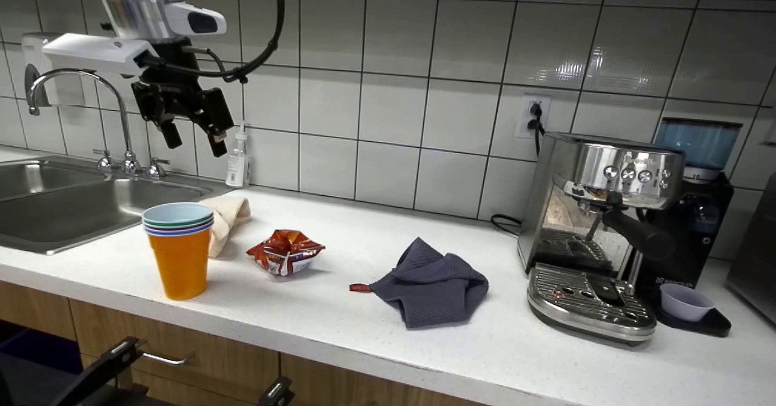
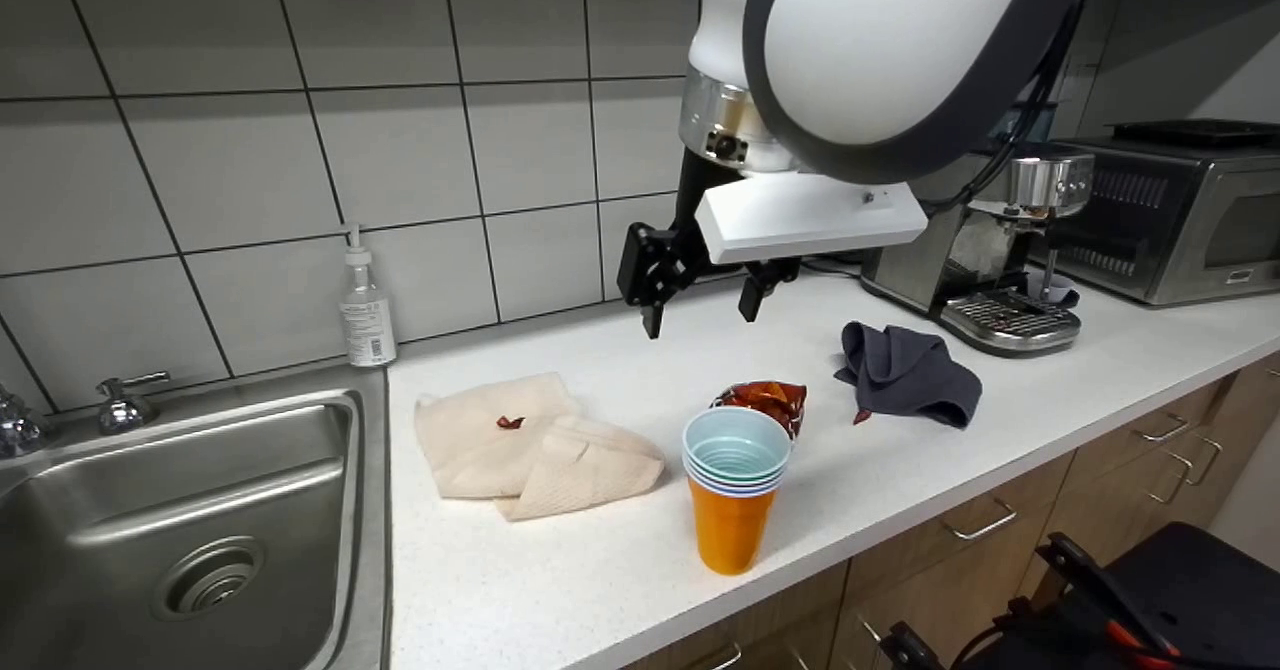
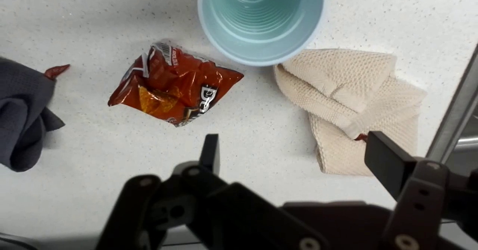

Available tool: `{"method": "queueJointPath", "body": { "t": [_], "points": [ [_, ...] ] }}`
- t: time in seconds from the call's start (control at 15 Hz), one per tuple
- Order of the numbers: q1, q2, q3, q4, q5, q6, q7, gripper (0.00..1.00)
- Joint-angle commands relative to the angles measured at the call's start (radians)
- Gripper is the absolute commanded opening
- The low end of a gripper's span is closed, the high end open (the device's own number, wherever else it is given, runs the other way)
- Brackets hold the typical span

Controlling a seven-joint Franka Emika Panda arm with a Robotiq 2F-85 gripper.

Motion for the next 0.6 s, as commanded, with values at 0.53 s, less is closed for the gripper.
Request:
{"method": "queueJointPath", "body": {
  "t": [0.53],
  "points": [
    [0.016, -0.086, -0.056, -0.004, 0.120, -0.117, -0.144, 1.00]
  ]
}}
